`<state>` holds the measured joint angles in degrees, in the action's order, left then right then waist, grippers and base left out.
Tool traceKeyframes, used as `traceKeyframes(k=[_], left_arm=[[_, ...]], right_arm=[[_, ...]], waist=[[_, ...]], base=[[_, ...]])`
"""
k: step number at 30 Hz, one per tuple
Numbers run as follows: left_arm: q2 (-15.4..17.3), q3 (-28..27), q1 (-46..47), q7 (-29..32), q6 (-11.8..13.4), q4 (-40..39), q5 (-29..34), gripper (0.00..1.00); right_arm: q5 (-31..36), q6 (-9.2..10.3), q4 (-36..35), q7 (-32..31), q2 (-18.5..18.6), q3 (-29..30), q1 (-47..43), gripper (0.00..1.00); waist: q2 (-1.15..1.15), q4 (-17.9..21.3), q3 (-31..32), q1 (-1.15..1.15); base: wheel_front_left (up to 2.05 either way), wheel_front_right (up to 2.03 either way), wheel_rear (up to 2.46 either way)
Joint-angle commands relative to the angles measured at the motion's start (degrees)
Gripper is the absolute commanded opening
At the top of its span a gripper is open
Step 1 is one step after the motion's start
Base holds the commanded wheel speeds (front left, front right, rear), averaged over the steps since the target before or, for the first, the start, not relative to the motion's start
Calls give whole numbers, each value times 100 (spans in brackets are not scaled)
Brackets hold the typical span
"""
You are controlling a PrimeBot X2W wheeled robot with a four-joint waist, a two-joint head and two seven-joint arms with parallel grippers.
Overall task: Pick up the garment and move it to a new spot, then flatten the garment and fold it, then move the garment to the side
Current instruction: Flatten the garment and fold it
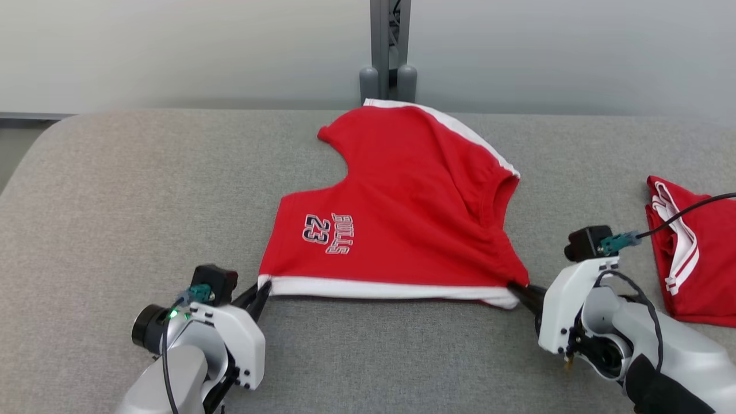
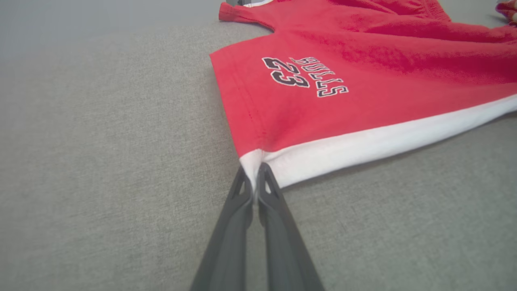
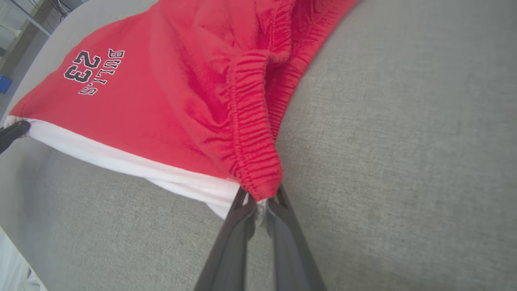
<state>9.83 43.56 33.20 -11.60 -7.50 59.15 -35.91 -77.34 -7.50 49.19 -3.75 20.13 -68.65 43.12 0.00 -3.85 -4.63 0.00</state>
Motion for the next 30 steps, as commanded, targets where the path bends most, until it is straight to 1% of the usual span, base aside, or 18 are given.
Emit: traceKeyframes(k=[1,6,7,8,9,13,18,23,26,30], left_arm=[[123,87,-118,46,7,-32,-7,0],[409,494,-340,372,7,-248,-62,0],[409,494,-340,372,7,-248,-62,0],[561,652,-434,551,7,-373,-116,0],[561,652,-434,551,7,-373,-116,0],[884,955,-651,991,10,-713,-277,0],[1358,1238,-877,1627,11,-1348,-584,0],[1928,1373,-1120,2404,12,-2120,-947,0],[2284,1351,-1292,2784,20,-2630,-1157,0],[2689,1312,-1541,3276,158,-3404,-1434,0]], right_arm=[[-36,0,-46,-108,97,-66,-111,0],[-112,0,-397,-511,327,-255,-263,0],[-112,0,-397,-511,327,-255,-263,0],[-155,0,-518,-684,408,-311,-325,0],[-155,0,-518,-684,408,-311,-325,0],[-267,1,-759,-1106,558,-363,-461,0],[-450,1,-1036,-1642,703,-408,-655,0],[-447,3,-1265,-1824,810,-435,-820,0],[-537,7,-1388,-2005,892,-442,-948,0],[-560,8,-1642,-2188,1004,-456,-1173,0]], waist=[[0,-51,109,0],[0,-119,333,0],[0,-119,333,0],[0,-136,426,0],[0,-136,426,0],[0,-162,565,0],[0,-204,668,0],[0,-207,717,0],[0,-197,730,0],[0,-175,735,0]], base=[[0,0,0],[0,0,0],[0,0,0],[0,0,0],[0,0,0],[0,0,0],[0,0,0],[0,0,0],[0,0,0],[0,0,0]])
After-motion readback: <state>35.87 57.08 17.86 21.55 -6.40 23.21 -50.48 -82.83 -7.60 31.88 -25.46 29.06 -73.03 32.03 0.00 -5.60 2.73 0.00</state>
